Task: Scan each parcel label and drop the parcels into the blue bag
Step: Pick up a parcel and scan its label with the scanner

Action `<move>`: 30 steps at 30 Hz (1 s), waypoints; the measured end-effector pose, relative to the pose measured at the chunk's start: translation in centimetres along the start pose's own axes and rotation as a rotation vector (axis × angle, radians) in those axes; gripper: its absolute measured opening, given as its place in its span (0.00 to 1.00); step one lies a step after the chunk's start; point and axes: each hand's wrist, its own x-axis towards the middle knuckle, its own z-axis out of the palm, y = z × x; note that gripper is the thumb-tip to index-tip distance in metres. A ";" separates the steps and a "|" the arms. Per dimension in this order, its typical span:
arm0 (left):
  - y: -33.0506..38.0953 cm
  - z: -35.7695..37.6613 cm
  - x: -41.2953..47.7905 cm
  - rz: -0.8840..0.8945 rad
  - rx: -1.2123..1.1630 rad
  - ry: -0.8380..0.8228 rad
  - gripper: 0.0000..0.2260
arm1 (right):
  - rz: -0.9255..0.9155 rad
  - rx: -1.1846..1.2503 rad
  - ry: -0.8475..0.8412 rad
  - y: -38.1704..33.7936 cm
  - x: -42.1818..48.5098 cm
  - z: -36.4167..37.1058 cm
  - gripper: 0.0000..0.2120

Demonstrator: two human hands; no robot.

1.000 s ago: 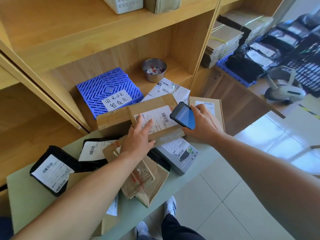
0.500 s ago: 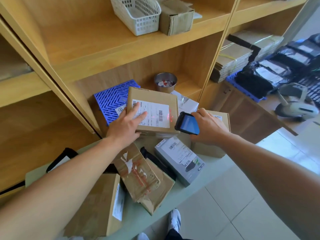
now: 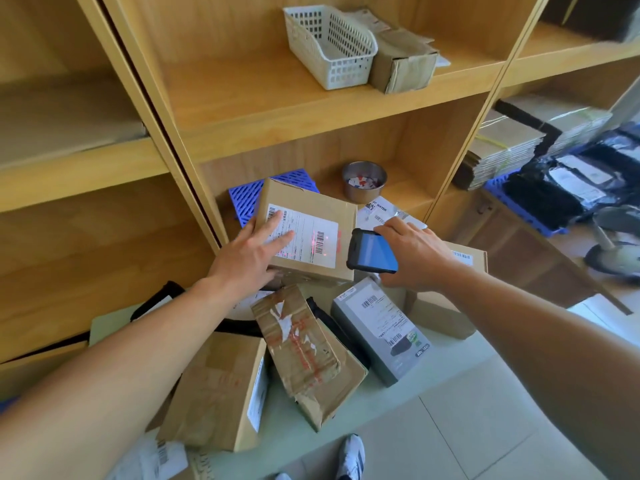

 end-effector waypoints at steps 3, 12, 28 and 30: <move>-0.6 -0.1 -0.6 -0.007 0.001 -0.001 0.36 | -0.017 0.029 0.007 -0.7 0.6 -0.3 0.43; -2.1 -0.4 -1.9 -0.026 -0.003 0.014 0.36 | -0.034 -0.017 -0.028 -1.8 1.3 -0.4 0.43; -5.9 -2.9 -6.6 -0.149 -0.055 0.143 0.36 | -0.108 0.148 0.086 -6.9 6.1 -2.1 0.44; -7.3 -3.3 -9.1 -0.205 -0.098 0.182 0.36 | -0.176 0.216 0.111 -9.4 7.5 -2.5 0.45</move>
